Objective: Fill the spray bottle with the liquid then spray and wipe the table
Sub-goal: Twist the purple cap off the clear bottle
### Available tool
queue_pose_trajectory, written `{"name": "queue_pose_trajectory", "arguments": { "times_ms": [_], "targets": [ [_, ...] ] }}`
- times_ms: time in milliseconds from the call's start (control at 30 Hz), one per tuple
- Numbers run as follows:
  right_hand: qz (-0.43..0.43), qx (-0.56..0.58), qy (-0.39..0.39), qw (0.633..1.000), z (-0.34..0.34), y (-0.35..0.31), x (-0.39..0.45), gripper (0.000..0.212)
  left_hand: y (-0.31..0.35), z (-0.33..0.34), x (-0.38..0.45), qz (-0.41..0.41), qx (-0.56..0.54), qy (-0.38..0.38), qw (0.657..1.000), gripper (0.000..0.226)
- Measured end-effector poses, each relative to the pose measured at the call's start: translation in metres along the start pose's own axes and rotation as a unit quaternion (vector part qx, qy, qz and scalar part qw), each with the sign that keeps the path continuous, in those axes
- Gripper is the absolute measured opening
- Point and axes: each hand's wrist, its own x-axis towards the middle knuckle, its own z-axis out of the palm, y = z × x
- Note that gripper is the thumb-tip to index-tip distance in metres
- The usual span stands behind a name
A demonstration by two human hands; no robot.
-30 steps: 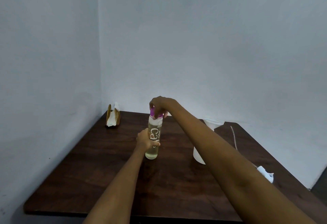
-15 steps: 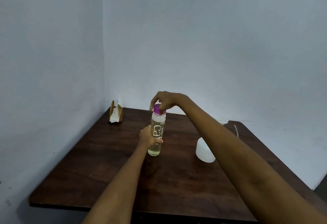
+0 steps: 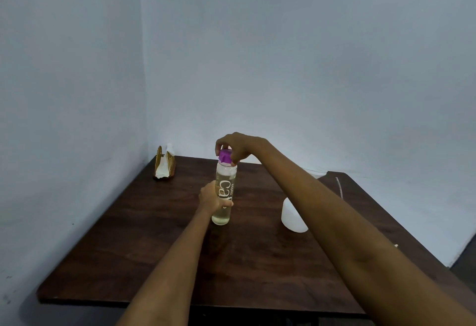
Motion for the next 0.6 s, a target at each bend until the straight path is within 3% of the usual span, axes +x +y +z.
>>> {"name": "queue_pose_trajectory", "arguments": {
  "times_ms": [200,300,367,467,600],
  "targets": [
    [-0.019,0.012,0.100,0.995,-0.008,0.015,-0.008,0.052,0.000,-0.001,0.001,-0.003,0.017,-0.003,1.000,0.065],
    [-0.010,0.080,0.116,0.990,-0.002,0.024,-0.018,0.056,0.001,-0.002,0.000,-0.010,0.025,-0.010,1.000,0.066],
    [-0.006,0.131,0.171,0.976,0.013,0.032,-0.031,0.057,0.001,-0.001,0.001,-0.012,0.021,-0.010,1.000,0.065],
    [0.018,0.205,0.323,0.924,0.040,0.046,-0.053,0.046,-0.002,0.000,0.002,-0.006,0.020,-0.005,1.000,0.064],
    [0.102,0.237,0.509,0.821,0.067,0.069,-0.095,0.040,-0.003,0.001,0.003,-0.001,0.019,-0.009,1.000,0.062]
  ]
}}
